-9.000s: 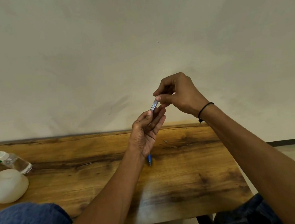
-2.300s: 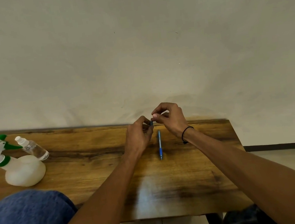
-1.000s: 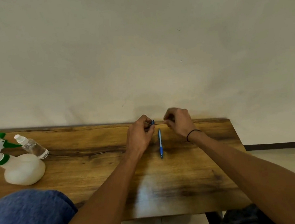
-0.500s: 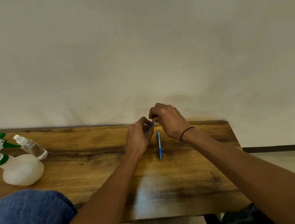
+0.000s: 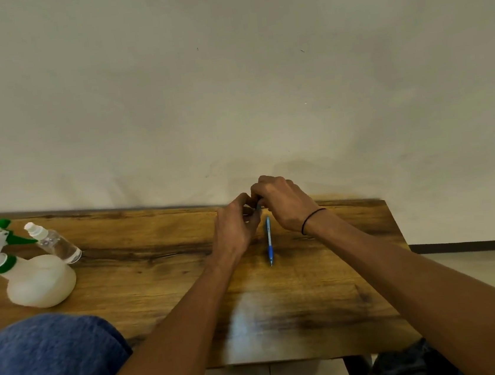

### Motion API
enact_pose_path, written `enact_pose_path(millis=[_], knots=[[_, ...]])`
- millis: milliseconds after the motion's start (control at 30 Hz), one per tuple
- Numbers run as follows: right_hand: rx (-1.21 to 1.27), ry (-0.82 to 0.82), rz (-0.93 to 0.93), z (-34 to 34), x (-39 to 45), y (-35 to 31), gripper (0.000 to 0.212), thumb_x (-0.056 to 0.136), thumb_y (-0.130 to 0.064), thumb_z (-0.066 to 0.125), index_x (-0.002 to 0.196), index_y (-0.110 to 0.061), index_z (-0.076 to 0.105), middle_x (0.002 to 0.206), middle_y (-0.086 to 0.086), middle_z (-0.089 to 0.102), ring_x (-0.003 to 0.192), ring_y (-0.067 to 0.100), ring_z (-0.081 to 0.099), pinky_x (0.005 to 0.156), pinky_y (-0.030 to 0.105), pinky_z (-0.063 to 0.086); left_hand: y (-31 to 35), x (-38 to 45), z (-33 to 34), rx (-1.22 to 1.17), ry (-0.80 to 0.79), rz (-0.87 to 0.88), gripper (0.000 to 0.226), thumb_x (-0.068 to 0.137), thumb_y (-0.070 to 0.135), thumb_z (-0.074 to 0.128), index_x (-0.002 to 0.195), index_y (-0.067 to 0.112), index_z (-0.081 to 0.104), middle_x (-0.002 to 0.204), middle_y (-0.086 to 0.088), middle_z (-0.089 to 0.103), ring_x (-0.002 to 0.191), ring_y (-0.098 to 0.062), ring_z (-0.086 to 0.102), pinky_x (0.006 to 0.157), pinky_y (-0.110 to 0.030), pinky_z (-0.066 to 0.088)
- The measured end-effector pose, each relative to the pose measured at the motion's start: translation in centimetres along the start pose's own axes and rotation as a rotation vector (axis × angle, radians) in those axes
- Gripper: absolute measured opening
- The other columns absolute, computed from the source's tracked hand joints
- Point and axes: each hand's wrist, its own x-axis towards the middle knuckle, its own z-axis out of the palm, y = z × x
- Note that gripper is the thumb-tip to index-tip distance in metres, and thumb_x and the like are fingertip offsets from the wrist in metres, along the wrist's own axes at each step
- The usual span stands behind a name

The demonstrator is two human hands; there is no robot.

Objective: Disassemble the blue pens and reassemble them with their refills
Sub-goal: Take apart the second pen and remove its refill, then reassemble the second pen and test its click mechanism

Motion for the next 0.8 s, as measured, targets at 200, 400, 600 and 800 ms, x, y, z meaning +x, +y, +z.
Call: enact_pose_path(millis=[200, 400, 600, 800], knots=[[-0.010, -0.060, 0.066, -0.5, 0.8, 0.1, 0.009, 0.097, -0.004, 0.063, 0.097, -0.008, 0.071, 0.100, 0.013, 0.069, 0.087, 0.030, 0.065, 0.079, 0.045, 0.059, 0.3, -0.1, 0.1, 0.015, -0.022, -0.037, 0.027, 0.099, 0.035, 0.071, 0.115, 0.013, 0.070, 0.112, -0.009, 0.080, 0.100, -0.022, 0.078, 0.086, -0.037, 0.065], [0.196, -0.053, 0.169, -0.4, 1.0, 0.3, 0.005, 0.095, -0.004, 0.068, 0.092, -0.008, 0.071, 0.092, 0.012, 0.071, 0.083, 0.028, 0.068, 0.080, 0.047, 0.061, 0.7, -0.3, -0.9, 0.037, -0.025, -0.004, 0.022, 0.097, 0.023, 0.075, 0.115, 0.010, 0.073, 0.109, -0.009, 0.081, 0.098, -0.021, 0.078, 0.088, -0.038, 0.064], [0.654, 0.174, 0.233, -3.7, 0.5, 0.2, 0.008, 0.090, -0.004, 0.077, 0.096, -0.006, 0.073, 0.089, 0.010, 0.073, 0.082, 0.024, 0.073, 0.067, 0.030, 0.064, 4.6, 1.3, -4.7, -0.027, 0.045, 0.070, 0.022, 0.095, 0.025, 0.077, 0.111, 0.011, 0.079, 0.101, -0.003, 0.083, 0.093, -0.012, 0.079, 0.087, -0.031, 0.065], [0.871, 0.411, 0.215, -10.0, 0.5, -0.7, 0.007, 0.095, -0.011, 0.073, 0.099, -0.009, 0.068, 0.097, 0.007, 0.073, 0.095, 0.026, 0.072, 0.083, 0.047, 0.064, 9.9, 2.8, -9.8, -0.045, 0.020, 0.132, 0.033, 0.089, 0.029, 0.083, 0.119, 0.016, 0.078, 0.102, 0.003, 0.082, 0.074, 0.007, 0.072, 0.073, -0.009, 0.059]])
